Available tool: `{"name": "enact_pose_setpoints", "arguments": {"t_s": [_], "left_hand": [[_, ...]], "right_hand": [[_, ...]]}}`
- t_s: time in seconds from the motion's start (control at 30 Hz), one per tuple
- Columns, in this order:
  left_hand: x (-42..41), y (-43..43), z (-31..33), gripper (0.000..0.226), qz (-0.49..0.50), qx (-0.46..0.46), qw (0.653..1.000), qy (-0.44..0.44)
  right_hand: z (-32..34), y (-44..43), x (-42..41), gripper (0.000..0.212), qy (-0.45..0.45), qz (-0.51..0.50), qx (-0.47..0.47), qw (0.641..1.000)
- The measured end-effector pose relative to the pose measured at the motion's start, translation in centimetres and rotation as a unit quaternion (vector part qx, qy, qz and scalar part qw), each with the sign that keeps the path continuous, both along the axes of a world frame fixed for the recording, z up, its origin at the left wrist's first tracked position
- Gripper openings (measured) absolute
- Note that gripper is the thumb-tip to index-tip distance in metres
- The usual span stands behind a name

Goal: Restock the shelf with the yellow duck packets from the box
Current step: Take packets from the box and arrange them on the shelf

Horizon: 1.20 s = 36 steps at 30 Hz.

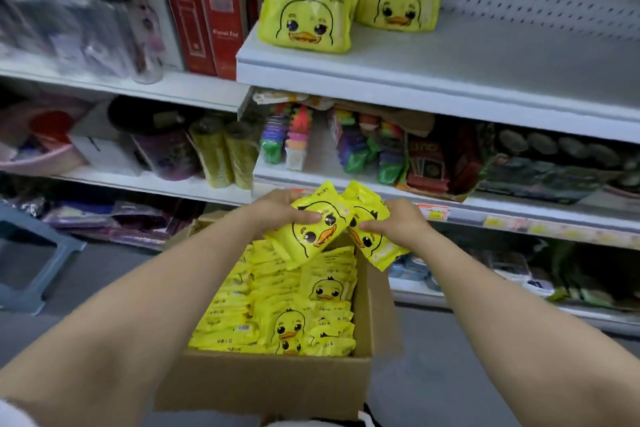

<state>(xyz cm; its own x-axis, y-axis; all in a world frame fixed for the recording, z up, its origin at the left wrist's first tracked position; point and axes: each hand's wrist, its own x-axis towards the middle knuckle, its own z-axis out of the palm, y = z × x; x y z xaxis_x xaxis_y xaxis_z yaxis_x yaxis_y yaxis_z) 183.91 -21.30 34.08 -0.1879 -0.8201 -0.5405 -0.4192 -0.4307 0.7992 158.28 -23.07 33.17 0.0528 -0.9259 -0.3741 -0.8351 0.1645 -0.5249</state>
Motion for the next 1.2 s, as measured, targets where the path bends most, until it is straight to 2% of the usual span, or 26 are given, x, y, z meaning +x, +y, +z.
{"name": "enact_pose_setpoints", "arguments": {"t_s": [0.07,0.17,0.23,0.4,0.5,0.57,0.73,0.9,1.0,1.07,1.13,1.2], "left_hand": [[-0.4,-0.9,2.4,0.042,-0.016,-0.016,0.999,0.025],[-0.7,-2.3,6.0,0.039,-0.038,-0.037,0.998,0.024],[-1.2,-3.2,8.5,0.035,-0.053,-0.072,0.996,0.018],[-3.0,-5.7,14.0,0.05,-0.042,-0.145,0.988,-0.017],[-3.8,-7.7,16.3,0.041,-0.045,-0.166,0.985,0.0],[-4.3,-9.0,17.5,0.035,-0.053,-0.171,0.984,0.012],[-5.5,-12.5,19.7,0.063,-0.053,-0.145,0.988,0.006],[-6.9,-15.2,22.4,0.051,-0.074,-0.052,0.995,0.051],[-7.6,-16.9,23.7,0.037,-0.09,-0.035,0.993,0.065],[-8.3,-18.2,24.8,0.04,-0.098,-0.029,0.994,0.046],[-8.7,-20.3,26.1,0.052,-0.09,-0.086,0.992,-0.035],[-9.2,-22.7,27.1,0.081,-0.098,-0.149,0.98,-0.091]], "right_hand": [[2.5,-0.3,-1.1,0.034,0.006,-0.002,-0.035,0.999],[6.6,-0.9,-2.8,0.033,0.01,-0.023,-0.08,0.997],[9.0,-1.4,-3.8,0.03,-0.009,-0.046,-0.1,0.994],[14.1,-3.2,-5.7,0.024,-0.076,-0.09,-0.154,0.981],[16.7,-4.6,-6.4,0.027,-0.097,-0.104,-0.184,0.973],[18.1,-5.6,-7.0,0.021,-0.115,-0.112,-0.195,0.967],[20.6,-8.6,-8.8,0.017,-0.117,-0.122,-0.217,0.961],[22.5,-11.8,-10.7,0.024,-0.108,-0.14,-0.219,0.96],[23.3,-13.9,-11.7,0.045,-0.085,-0.164,-0.227,0.956],[23.4,-15.5,-12.5,0.059,-0.086,-0.163,-0.23,0.956],[23.8,-16.7,-13.0,0.044,-0.091,-0.143,-0.237,0.957],[24.3,-18.0,-13.4,0.035,-0.069,-0.118,-0.241,0.961]]}}
